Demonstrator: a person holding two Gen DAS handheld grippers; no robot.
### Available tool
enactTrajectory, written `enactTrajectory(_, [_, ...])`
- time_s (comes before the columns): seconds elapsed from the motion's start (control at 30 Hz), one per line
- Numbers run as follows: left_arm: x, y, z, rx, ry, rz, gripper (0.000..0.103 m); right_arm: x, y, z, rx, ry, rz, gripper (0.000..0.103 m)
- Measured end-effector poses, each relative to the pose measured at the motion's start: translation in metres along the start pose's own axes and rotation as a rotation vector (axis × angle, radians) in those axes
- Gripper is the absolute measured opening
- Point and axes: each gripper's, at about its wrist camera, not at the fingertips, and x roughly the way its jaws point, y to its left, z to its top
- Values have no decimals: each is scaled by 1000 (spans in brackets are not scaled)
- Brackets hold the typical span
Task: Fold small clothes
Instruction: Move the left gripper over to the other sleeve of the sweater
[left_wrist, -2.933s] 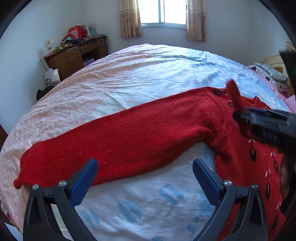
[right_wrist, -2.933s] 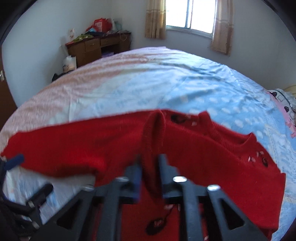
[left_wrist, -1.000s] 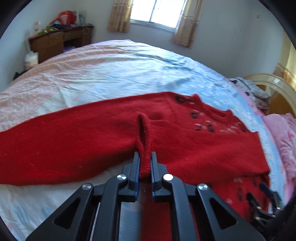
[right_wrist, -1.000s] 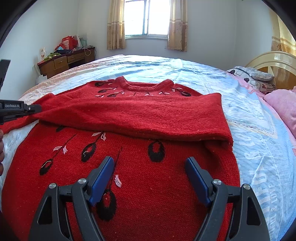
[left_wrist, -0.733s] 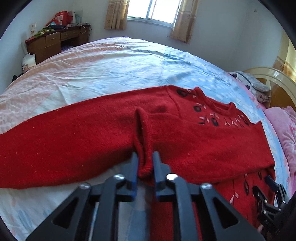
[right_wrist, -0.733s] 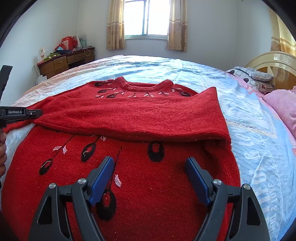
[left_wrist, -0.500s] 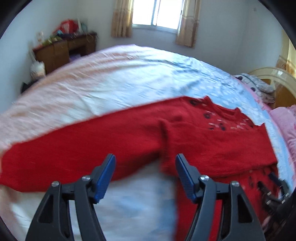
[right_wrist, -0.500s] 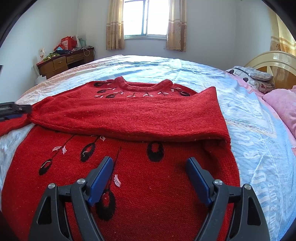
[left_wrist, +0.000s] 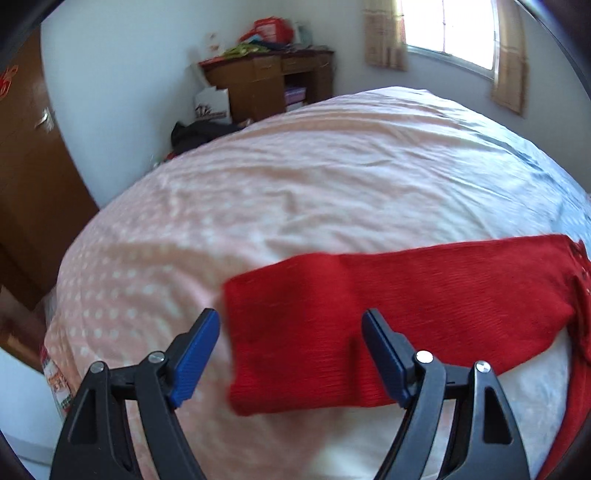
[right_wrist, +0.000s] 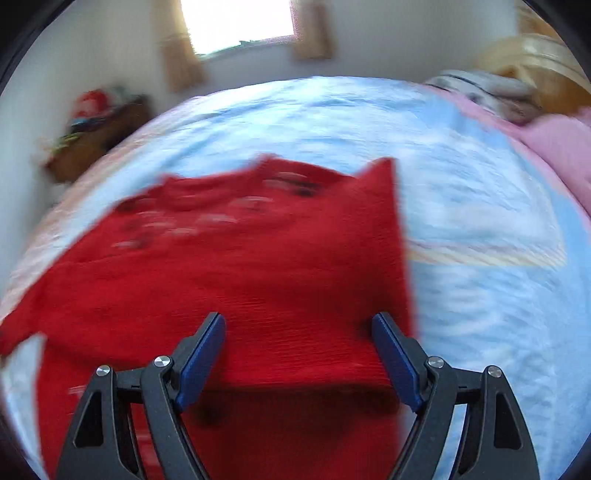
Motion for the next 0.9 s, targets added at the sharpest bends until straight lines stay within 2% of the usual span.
enactTrajectory(0.07, [6, 4, -6, -7, 22, -20, 82, -3, -23, 0, 106, -2, 78, 82])
enactTrajectory(0.2, [9, 0, -10, -9, 23, -33, 82, -17, -18, -5, 49, -26, 34, 82])
enactTrajectory(0.33, [8, 6, -4, -61, 14, -14, 82, -41, -10, -21, 48, -124, 10, 82])
enactTrajectory(0.43, [1, 24, -5, -149, -7, 2, 82, -66, 3, -31, -18, -205, 19, 82])
enactTrajectory(0.57, [-6, 40, -10, -199, -28, -33, 82, -88, 31, -41, -117, -293, 52, 82])
enactTrajectory(0.63, [-9, 43, -11, -206, -49, -70, 82, -93, 42, -45, -146, -304, 76, 82])
enactTrajectory(0.73, [0, 45, -12, -213, -20, -53, 82, -92, 62, -55, -214, -305, 113, 82])
enactTrajectory(0.83, [0, 54, -18, -280, 16, -44, 79, -94, 80, -68, -303, -325, 112, 82])
enactTrajectory(0.9, [-10, 63, -24, -357, 34, -75, 78, -95, 89, -75, -350, -341, 107, 82])
